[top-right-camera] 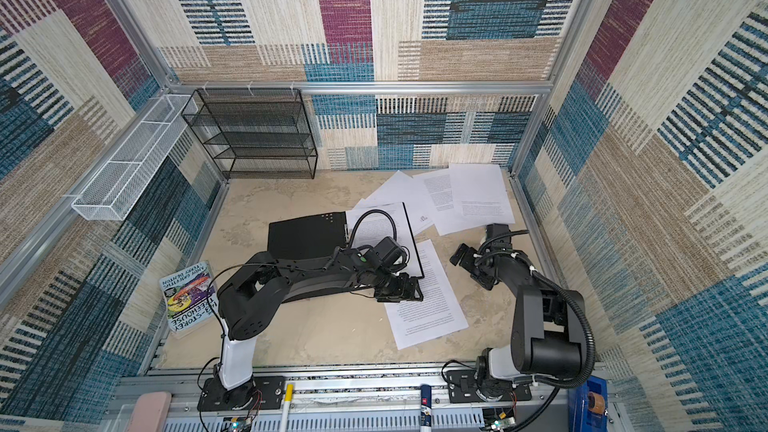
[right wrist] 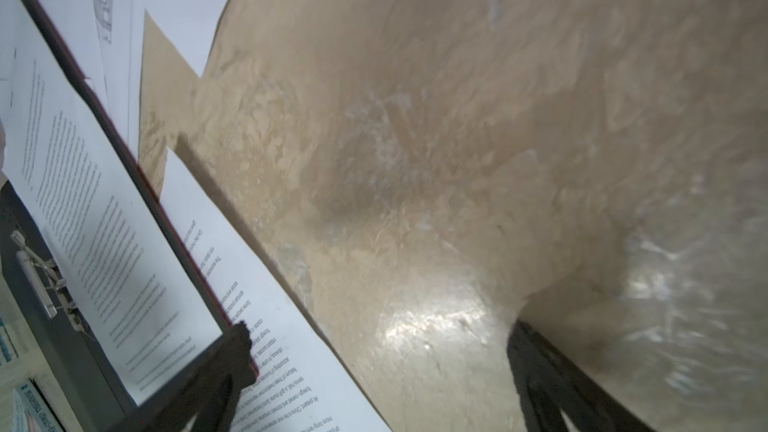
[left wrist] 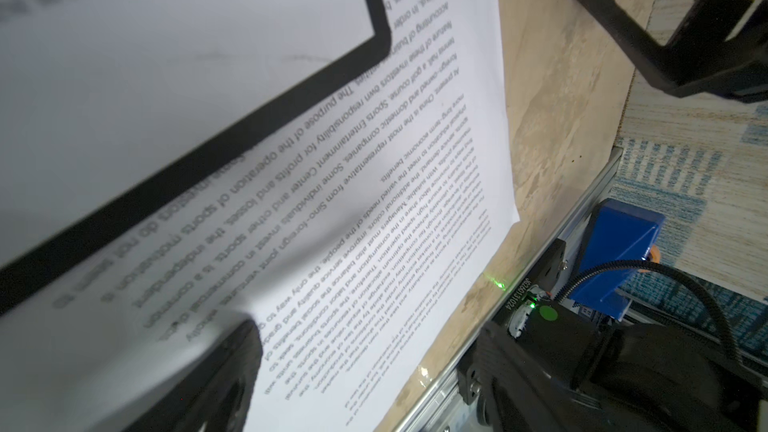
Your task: Put the files into the folder
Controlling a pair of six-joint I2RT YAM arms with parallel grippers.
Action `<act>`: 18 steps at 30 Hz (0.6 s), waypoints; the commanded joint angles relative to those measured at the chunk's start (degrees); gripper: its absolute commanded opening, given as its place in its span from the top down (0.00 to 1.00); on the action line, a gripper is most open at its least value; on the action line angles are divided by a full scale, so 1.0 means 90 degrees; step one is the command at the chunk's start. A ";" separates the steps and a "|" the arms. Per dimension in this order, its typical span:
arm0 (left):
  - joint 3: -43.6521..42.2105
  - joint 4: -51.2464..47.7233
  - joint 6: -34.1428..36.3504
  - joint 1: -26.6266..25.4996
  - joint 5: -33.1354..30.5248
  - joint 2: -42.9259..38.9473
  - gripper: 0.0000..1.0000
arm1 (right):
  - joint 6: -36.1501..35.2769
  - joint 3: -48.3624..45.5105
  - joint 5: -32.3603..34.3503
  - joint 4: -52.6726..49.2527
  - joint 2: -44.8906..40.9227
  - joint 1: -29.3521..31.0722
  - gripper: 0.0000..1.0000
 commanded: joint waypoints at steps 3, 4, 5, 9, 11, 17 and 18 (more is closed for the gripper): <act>-0.0394 -0.1480 0.0148 0.0192 -0.0828 0.0014 0.16 | 0.0112 -0.0368 -0.0429 0.0093 -0.0052 0.0269 0.01; -0.0431 -0.1433 0.0157 0.0202 -0.0805 -0.0003 0.16 | 0.0137 -0.0442 -0.0515 0.0135 -0.0049 0.0348 0.01; -0.0456 -0.1420 0.0184 0.0205 -0.0792 0.0007 0.16 | 0.0182 -0.0522 -0.0597 0.0160 -0.0039 0.0476 0.02; -0.0393 -0.1486 0.0260 0.0209 -0.0775 0.0121 0.16 | 0.0367 -0.0834 -0.0691 0.0209 -0.0131 0.1025 0.02; -0.0400 -0.1445 0.0250 0.0223 -0.0784 0.0103 0.16 | 0.0464 -0.1011 -0.0799 0.0229 -0.0233 0.1145 0.02; -0.0344 -0.1419 0.0249 0.0225 -0.0763 0.0123 0.16 | 0.0712 -0.1492 -0.0678 -0.0079 -0.0812 0.1391 0.02; -0.0343 -0.1414 0.0237 0.0224 -0.0755 0.0120 0.16 | 0.0734 -0.1551 -0.0666 -0.0088 -0.0912 0.1391 0.02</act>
